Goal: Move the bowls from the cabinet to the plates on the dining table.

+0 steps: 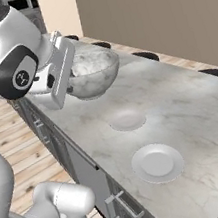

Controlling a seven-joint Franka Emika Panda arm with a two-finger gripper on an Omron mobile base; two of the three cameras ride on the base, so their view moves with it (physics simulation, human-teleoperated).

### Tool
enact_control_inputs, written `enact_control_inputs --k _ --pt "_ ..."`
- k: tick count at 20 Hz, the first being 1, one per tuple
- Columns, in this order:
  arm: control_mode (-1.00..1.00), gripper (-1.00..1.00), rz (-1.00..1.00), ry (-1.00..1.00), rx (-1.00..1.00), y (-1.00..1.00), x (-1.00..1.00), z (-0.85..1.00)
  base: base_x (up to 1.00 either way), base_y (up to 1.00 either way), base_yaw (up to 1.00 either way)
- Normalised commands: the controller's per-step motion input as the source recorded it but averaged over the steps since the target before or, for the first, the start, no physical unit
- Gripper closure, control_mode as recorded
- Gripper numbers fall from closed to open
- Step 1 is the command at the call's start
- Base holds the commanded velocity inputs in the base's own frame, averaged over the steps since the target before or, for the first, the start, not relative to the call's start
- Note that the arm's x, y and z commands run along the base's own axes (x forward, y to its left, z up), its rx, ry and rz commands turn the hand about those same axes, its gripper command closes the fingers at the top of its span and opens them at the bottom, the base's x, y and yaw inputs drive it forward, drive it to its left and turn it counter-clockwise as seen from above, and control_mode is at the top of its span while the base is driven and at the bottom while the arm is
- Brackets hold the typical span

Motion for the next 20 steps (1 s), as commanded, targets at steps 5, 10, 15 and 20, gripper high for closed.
enact_control_inputs --k 5,10,15,20 --pt "-1.0 1.0 0.02 0.15 0.0 0.02 0.32 -0.14 0.0 0.0 0.0" --pt "-1.0 1.0 0.03 0.05 0.01 0.05 0.29 -0.18 0.0 0.0 0.0" --pt "-1.0 1.0 0.04 -0.02 -0.02 0.05 0.22 -0.24 0.0 0.0 0.0" --pt "-1.0 1.0 0.05 -0.04 -0.01 0.02 0.19 -0.25 0.0 0.0 0.0"
